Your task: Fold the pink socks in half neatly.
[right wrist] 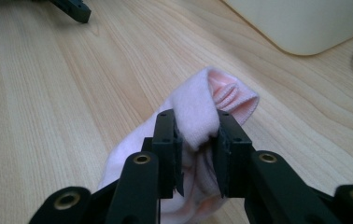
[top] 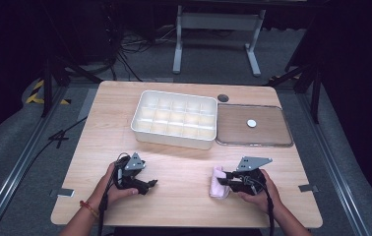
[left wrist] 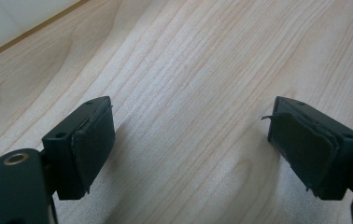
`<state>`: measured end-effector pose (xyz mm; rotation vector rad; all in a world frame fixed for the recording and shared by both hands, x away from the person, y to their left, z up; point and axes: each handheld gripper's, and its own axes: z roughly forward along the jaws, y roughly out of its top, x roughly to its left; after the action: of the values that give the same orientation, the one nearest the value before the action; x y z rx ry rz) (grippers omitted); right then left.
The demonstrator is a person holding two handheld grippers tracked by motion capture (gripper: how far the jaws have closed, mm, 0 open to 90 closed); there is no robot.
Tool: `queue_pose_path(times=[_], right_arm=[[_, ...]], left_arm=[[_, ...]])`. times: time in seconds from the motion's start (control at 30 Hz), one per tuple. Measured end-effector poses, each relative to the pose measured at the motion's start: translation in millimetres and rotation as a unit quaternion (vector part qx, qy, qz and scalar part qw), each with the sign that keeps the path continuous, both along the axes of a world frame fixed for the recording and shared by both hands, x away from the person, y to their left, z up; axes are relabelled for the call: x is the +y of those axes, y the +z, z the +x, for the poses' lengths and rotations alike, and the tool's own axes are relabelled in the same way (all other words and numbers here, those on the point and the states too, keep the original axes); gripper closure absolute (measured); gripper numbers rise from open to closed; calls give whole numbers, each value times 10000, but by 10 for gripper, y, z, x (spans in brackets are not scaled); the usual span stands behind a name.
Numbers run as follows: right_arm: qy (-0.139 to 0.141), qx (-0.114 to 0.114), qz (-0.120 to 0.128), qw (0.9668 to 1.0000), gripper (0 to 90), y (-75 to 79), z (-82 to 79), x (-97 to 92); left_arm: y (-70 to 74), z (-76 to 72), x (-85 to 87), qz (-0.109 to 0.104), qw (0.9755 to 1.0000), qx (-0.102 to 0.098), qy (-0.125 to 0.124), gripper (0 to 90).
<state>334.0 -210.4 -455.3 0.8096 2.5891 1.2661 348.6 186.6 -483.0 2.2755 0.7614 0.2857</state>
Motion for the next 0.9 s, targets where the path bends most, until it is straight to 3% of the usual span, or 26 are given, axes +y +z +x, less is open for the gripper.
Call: queue_pose_path(times=[0.43, 0.9], right_arm=[[-70, -204, -23, 9998, 731, 48, -3, -21], [-332, -498, 47, 9982, 732, 147, 2, -145]], left_arm=[[-2, 0, -2, -4, 10000, -5, 9, 144], [-2, 10, -2, 9, 10000, 0, -28, 138]])
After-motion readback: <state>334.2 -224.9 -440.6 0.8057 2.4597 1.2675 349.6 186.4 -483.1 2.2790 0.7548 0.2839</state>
